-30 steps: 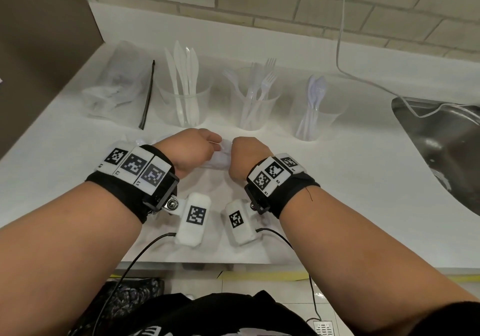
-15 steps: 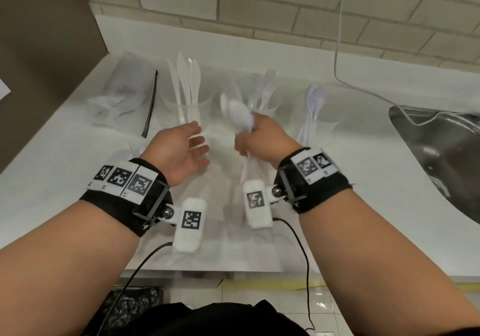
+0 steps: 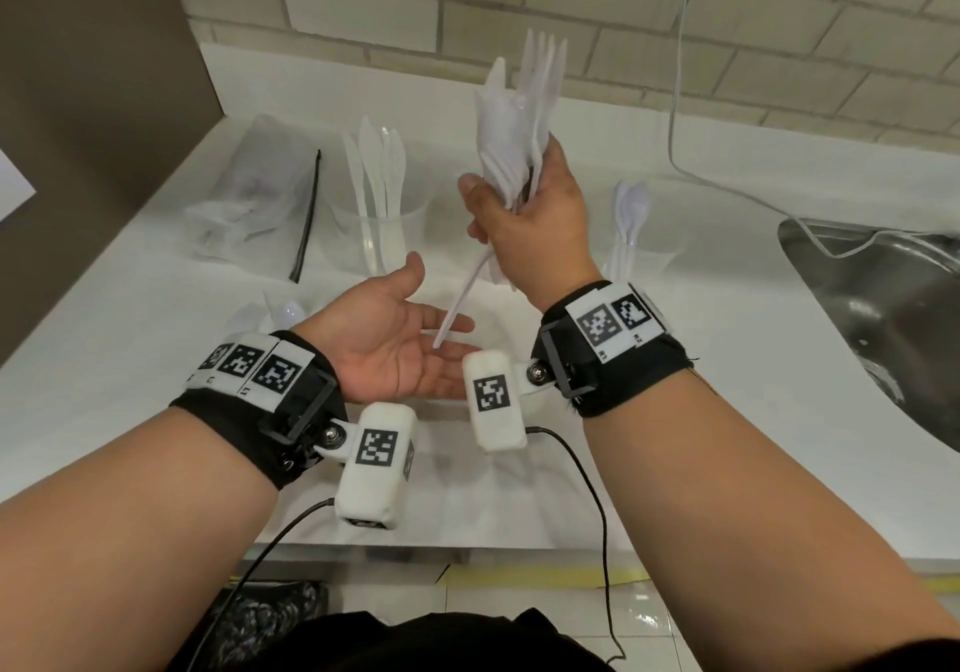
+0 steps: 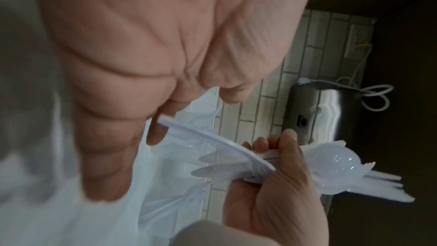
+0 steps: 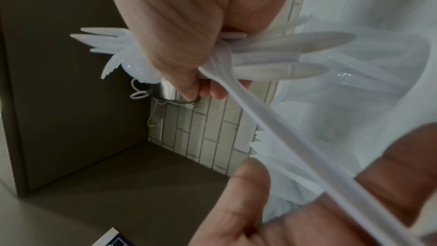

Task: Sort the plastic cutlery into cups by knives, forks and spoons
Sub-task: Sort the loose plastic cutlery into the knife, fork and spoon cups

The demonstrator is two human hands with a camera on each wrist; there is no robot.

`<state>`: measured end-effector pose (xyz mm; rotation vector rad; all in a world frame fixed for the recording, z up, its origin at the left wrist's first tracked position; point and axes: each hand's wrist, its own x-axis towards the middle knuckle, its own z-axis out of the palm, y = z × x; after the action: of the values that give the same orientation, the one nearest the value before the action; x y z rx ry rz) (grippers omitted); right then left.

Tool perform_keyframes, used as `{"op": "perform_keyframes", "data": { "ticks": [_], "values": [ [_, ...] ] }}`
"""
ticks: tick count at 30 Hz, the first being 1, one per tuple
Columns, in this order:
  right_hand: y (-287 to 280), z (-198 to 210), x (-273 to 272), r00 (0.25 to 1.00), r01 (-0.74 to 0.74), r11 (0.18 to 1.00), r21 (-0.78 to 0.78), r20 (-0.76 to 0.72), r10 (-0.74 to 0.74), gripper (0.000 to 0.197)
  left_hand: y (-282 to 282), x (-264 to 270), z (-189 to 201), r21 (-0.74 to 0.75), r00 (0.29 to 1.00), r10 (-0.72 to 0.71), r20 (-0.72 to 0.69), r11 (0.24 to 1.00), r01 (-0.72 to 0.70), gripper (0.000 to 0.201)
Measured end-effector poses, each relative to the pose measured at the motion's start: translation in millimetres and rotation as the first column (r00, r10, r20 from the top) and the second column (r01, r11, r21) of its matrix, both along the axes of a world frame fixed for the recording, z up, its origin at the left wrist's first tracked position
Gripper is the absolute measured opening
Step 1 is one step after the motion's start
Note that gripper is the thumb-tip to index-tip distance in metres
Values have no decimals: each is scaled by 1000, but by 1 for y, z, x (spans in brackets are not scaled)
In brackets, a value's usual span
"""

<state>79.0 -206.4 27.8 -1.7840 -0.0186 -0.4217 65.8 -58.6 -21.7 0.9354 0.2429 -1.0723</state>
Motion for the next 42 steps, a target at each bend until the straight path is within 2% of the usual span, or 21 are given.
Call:
{"op": "perform_keyframes", "data": {
  "ticks": [5,9,12,16,20,23,25,27,30,32,34,36,39,41,42],
  "values": [
    [7,-1,-2,998,28,987,159,50,-36,44,-4,5,3,-30,989,148,-9,989,-148,80],
    [16,-11,-3,999,32,953,301,-51,-17,49,-4,5,4,-138,979,205,-13,969,-204,79],
    [24,-25,-11,990,-15,958,287,-128,54,46,-7,3,11,-208,963,261,69,948,-242,63],
    [19,-24,-16,975,-91,936,340,-158,153,15,-5,3,14,-147,969,195,149,974,-173,65],
    [17,-21,-17,937,-214,912,348,-192,293,10,-1,5,12,-180,962,220,159,965,-191,67],
    [17,-23,-20,924,-229,924,305,-231,305,7,1,5,11,-186,965,148,218,977,-108,73],
    [14,-23,-21,894,-285,880,379,-226,387,9,2,5,11,-127,948,99,304,990,-63,83],
    [12,-23,-22,829,-368,811,456,-234,508,18,5,7,14,-101,897,83,434,994,-43,88],
    [17,-23,-30,720,-475,746,467,-281,634,10,3,5,26,-56,814,34,580,998,-1,64],
    [21,-23,-35,680,-508,743,437,-327,657,17,-1,3,33,52,741,-32,671,999,-4,42],
    [20,-23,-36,649,-514,720,466,-339,682,30,-4,2,35,138,674,-59,736,988,-65,21],
    [16,-24,-36,656,-509,729,458,-342,673,29,-10,-1,37,173,669,-41,743,976,-133,17],
    [17,-26,-33,662,-508,800,318,-451,599,15,-15,-3,37,184,650,52,758,939,-290,20],
    [17,-27,-36,632,-530,802,275,-502,590,15,-18,-5,39,145,656,120,745,931,-335,16],
    [16,-27,-38,606,-540,785,303,-507,613,19,-18,-7,40,136,665,124,737,936,-325,14]
  ]
}}
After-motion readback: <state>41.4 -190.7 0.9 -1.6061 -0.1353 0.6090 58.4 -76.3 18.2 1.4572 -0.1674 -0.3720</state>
